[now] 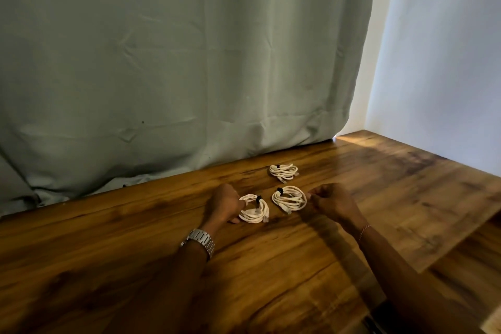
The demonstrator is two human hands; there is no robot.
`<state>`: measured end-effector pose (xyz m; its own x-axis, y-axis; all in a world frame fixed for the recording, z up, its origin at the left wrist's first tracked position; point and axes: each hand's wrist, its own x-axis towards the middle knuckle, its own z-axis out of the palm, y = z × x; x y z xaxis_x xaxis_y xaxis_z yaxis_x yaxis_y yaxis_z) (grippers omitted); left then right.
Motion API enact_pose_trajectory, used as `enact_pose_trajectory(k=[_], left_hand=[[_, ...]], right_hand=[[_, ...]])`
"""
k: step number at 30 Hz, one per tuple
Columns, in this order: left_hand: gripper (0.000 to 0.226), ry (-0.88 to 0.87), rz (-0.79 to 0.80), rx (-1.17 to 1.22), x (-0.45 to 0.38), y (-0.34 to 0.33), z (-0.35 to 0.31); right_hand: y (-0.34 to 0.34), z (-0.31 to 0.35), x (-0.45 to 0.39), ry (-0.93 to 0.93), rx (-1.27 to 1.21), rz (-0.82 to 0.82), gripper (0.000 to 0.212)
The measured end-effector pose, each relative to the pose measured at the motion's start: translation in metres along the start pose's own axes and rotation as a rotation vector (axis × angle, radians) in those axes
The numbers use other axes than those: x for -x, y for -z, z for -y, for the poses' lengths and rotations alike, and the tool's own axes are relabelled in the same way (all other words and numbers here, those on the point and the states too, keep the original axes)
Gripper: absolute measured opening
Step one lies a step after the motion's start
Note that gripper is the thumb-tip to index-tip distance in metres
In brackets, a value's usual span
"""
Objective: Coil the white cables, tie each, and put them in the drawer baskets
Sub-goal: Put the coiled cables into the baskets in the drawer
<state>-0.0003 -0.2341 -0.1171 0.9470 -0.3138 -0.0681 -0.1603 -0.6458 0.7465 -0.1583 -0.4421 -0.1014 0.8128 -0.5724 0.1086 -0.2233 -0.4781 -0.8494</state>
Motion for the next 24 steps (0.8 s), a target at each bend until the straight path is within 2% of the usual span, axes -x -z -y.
enact_pose_trajectory(k=[3, 5, 9, 11, 14, 18, 21, 24], left_hand=[[0.024, -0.039, -0.104, -0.299, -0.002, 0.002, -0.001], [0.027, -0.06, -0.158, -0.348, -0.006, 0.001, -0.004], [0.029, -0.103, -0.182, -0.152, -0.019, -0.004, -0.029], [0.034, -0.11, -0.138, -0.075, -0.028, -0.011, -0.046], [0.03, -0.106, -0.038, 0.011, -0.047, -0.024, -0.069], [0.041, -0.058, -0.012, 0.024, -0.07, -0.04, -0.084], [0.041, 0.007, 0.016, 0.088, -0.087, -0.051, -0.09], [0.051, 0.082, 0.024, 0.171, -0.103, -0.062, -0.097]], right_hand=[[0.001, -0.005, -0.004, 0.011, -0.002, 0.003, 0.017], [0.001, -0.008, -0.009, 0.013, -0.011, -0.005, 0.023], [0.004, -0.005, -0.024, 0.002, 0.029, 0.012, 0.032], [0.003, -0.003, -0.036, -0.013, 0.071, 0.077, 0.034], [0.0, 0.001, -0.055, -0.077, 0.119, 0.166, 0.035], [-0.01, 0.004, -0.073, -0.103, 0.22, 0.239, 0.04], [-0.013, 0.004, -0.082, -0.15, 0.228, 0.256, 0.033], [-0.014, 0.004, -0.089, -0.192, 0.181, 0.311, 0.024]])
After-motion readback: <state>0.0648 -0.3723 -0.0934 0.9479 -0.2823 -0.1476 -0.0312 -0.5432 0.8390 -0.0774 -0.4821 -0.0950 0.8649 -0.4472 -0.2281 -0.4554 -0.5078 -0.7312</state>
